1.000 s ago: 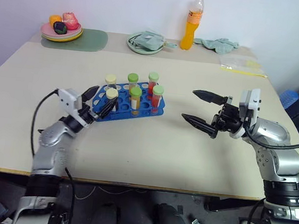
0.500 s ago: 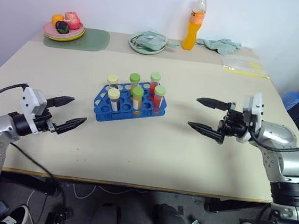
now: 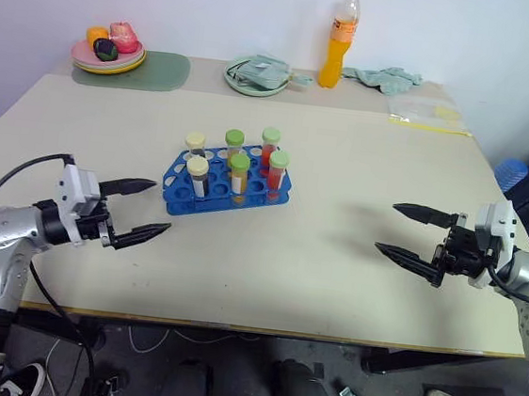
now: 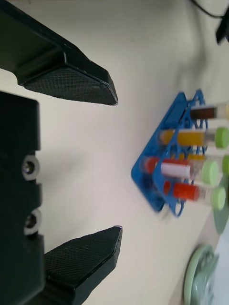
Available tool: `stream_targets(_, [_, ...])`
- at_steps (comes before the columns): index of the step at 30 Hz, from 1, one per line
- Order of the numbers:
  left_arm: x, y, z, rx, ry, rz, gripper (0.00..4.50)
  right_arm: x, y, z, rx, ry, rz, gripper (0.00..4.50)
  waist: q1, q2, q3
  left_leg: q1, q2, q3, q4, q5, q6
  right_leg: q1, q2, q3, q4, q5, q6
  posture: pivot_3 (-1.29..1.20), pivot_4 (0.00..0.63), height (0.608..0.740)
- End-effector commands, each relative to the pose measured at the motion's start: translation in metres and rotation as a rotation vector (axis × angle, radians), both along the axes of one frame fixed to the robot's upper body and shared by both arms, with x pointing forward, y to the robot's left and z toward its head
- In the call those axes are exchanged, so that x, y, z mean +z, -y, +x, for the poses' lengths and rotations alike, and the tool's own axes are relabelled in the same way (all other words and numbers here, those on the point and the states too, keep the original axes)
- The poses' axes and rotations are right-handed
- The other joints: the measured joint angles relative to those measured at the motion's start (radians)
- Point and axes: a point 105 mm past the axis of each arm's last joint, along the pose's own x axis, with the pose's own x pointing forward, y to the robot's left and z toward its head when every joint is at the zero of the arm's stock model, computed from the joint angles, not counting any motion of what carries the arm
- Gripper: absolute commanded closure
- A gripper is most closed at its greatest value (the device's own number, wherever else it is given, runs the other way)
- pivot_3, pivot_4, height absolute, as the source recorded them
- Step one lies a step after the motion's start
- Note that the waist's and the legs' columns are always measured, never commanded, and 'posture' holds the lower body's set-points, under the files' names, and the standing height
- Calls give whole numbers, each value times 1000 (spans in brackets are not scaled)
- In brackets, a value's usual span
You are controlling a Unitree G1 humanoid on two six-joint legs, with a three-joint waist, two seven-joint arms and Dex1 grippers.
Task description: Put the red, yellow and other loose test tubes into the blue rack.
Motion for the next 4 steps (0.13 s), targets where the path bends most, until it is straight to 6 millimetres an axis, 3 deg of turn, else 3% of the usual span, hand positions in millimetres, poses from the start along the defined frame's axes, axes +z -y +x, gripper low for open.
stream_targets(1, [5,12,4,-26,65,9,58,11,4,-4,-11,57,-15,0,2,0,0,0,0,0,0,0,0,0,0,0,0,0,0,0,150,740])
stream_targets(4, [9,13,10,-28,92,-13,58,15,2,-2,-20,70,-35,0,3,0,0,-1,0,0,1,0,0,0,0,0,0,0,0,0,150,740])
